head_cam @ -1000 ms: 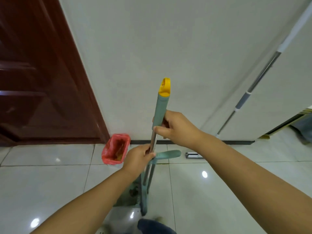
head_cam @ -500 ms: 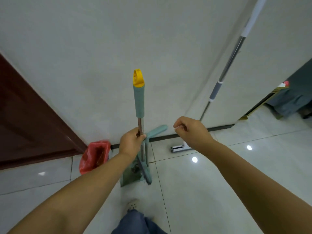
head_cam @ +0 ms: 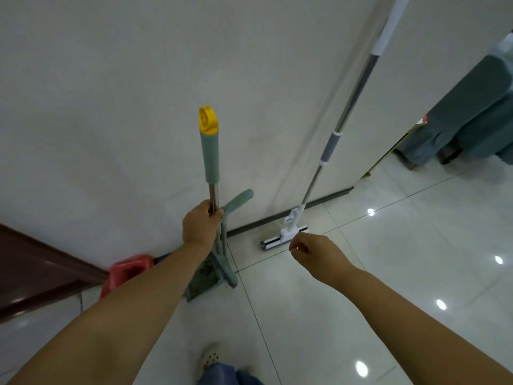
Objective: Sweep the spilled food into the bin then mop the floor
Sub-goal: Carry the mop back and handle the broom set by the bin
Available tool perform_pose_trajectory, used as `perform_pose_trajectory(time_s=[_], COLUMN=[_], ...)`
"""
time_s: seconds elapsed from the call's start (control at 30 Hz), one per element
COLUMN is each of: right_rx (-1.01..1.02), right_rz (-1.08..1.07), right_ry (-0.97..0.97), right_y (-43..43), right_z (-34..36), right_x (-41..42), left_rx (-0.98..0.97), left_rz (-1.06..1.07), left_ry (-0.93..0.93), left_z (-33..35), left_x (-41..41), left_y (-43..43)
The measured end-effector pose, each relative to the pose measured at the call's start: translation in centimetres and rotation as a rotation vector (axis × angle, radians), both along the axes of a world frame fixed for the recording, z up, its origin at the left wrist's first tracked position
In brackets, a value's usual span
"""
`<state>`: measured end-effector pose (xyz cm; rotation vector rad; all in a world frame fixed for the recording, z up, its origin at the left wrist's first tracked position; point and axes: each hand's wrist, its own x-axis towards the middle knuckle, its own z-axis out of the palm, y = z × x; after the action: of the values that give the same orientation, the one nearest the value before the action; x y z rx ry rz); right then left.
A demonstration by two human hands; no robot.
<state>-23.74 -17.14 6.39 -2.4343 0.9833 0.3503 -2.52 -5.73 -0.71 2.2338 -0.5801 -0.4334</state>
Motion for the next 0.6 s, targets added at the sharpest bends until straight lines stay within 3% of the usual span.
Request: perform_pose_trajectory(time_s=[0.6], right_rx=[0.026], right_rz=[-0.057], right_ry=[0.022], right_y=[-0.2], right_z=[-1.0], right_x=[-0.3], left_rx=[0.043], left_rz=[-0.032], left_ry=[0.124], left_z=[-0.2], left_x=[3.6], left_y=[-1.8])
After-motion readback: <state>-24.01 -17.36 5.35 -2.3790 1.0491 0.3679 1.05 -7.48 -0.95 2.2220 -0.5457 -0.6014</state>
